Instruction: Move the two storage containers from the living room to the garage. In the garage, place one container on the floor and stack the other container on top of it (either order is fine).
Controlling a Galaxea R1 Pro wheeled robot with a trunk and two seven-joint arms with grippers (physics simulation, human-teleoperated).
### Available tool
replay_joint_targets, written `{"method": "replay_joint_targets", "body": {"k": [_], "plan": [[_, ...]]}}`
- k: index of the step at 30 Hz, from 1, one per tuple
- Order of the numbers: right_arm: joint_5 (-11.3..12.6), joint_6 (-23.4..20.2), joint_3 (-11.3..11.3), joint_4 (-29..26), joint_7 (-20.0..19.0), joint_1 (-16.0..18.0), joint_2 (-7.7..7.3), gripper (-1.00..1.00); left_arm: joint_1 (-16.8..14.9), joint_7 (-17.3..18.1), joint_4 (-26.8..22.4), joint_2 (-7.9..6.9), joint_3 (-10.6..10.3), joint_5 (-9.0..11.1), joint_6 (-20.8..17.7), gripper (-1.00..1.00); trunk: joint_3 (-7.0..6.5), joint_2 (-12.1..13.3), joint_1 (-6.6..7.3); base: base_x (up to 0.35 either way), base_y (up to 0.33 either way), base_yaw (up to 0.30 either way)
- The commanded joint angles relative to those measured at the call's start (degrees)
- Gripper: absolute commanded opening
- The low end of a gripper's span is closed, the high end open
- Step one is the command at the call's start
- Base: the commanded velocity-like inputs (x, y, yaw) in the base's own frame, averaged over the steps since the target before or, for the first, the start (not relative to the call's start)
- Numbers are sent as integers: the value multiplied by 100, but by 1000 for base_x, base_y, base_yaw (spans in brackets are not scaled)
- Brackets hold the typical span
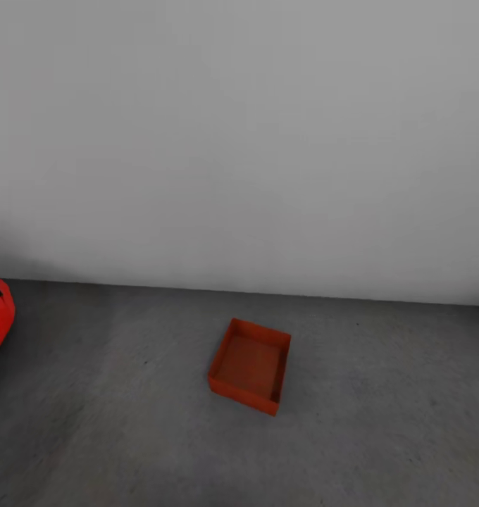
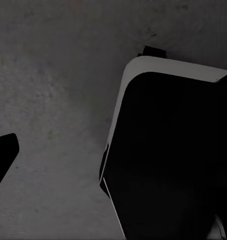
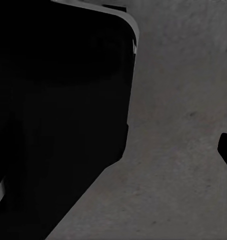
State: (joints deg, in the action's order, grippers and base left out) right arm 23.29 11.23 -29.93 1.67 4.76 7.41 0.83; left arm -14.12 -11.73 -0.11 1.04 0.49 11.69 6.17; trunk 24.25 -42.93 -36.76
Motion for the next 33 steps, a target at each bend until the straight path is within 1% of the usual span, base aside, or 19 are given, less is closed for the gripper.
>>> {"method": "replay_joint_targets", "body": {"k": [1, 6, 11, 14, 16, 18, 22, 33], "plan": [[50, 32, -48, 18, 8, 6, 3, 100, -3, 33, 6, 14, 3, 39, 24, 100, -4, -4, -1, 0, 0, 0], [51, 74, -41, 19, 7, 6, -41, 100, 12, 299, 11, 68, 4, 53, 27, 100, -49, -4, -1, 0, 0, 0], [54, 99, -39, 25, 7, -59, -54, 100, 14, 339, 11, 68, 4, 57, 23, 100, -95, -4, -1, 0, 0, 0], [32, 108, -48, 20, 2, -95, -56, 100, 16, 345, 11, -13, 4, 86, -6, 100, -122, -4, -1, 0, 0, 0], [28, 108, -53, 19, 1, -98, -56, 100, 17, 350, 11, -102, -2, 87, -16, 100, -141, -4, -1, 0, 0, 0], [23, 108, -59, 18, 0, -99, -56, 100, 22, 353, 11, -146, -3, 88, -22, 100, -159, -4, -1, 0, 0, 0], [19, 108, -71, 18, 2, -99, -52, 100, 69, 374, 11, -187, -5, 86, -39, 100, -195, -4, -1, 0, 0, 0], [83, 116, -51, 18, -1, -98, -56, 100, 106, 444, 11, -223, -13, 71, -62, 100, -296, -4, -1, 0, 0, 0]]}}
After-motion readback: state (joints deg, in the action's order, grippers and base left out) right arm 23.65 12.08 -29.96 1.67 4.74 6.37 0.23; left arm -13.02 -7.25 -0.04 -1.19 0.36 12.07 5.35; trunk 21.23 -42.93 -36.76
